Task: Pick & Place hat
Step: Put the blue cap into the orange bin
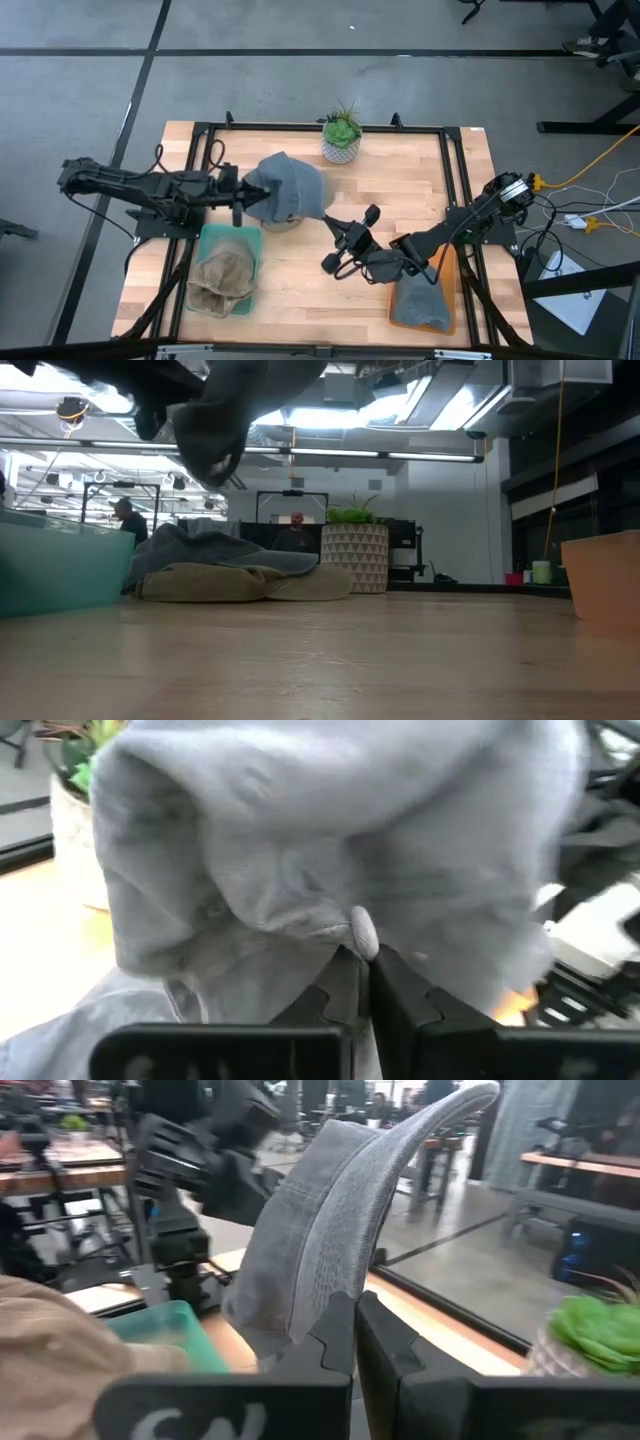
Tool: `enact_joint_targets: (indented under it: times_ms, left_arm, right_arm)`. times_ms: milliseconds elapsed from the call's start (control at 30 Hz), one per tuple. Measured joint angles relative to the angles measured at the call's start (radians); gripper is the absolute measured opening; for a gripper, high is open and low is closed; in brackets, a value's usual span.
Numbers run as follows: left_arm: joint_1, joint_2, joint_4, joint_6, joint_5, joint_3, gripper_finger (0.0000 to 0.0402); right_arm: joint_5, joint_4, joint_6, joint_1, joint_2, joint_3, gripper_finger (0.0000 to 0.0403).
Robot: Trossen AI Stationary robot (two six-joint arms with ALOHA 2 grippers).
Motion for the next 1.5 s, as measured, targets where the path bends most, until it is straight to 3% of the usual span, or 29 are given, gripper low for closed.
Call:
enact_joint_targets:
  times_ms: [267,533,667,933,1267,1500]
  left_arm:
    - [-0.103,-0.121,-0.008,0.05,0.0,0.0,0.0007]
    - [-0.183,-0.142,0.055,0.227,0.133,0.0,0.0007]
    - [-0.213,-0.142,0.109,0.291,0.188,0.0,0.0006]
    - [-0.249,-0.166,0.098,0.313,0.191,0.0,0.0006]
    - [-0.258,-0.17,0.105,0.227,-0.052,0.0,0.0006]
    - [-0.257,-0.145,0.111,0.144,-0.243,0.0,0.0006]
  right_arm:
    - [-0.009,-0.096,0.163,-0.017,0.0,0.0,0.0004]
    - [-0.318,-0.175,0.388,-0.119,0.0,0.0,0.0004]
    - [-0.338,-0.177,0.385,-0.133,0.0,0.0,0.0004]
    - [-0.342,-0.214,0.389,-0.145,0.0,0.0,0.0011]
    - [-0.376,-0.295,0.388,-0.162,0.0,0.0,0.0044]
    - [-0.591,-0.139,0.335,-0.209,0.0,0.0,0.0118]
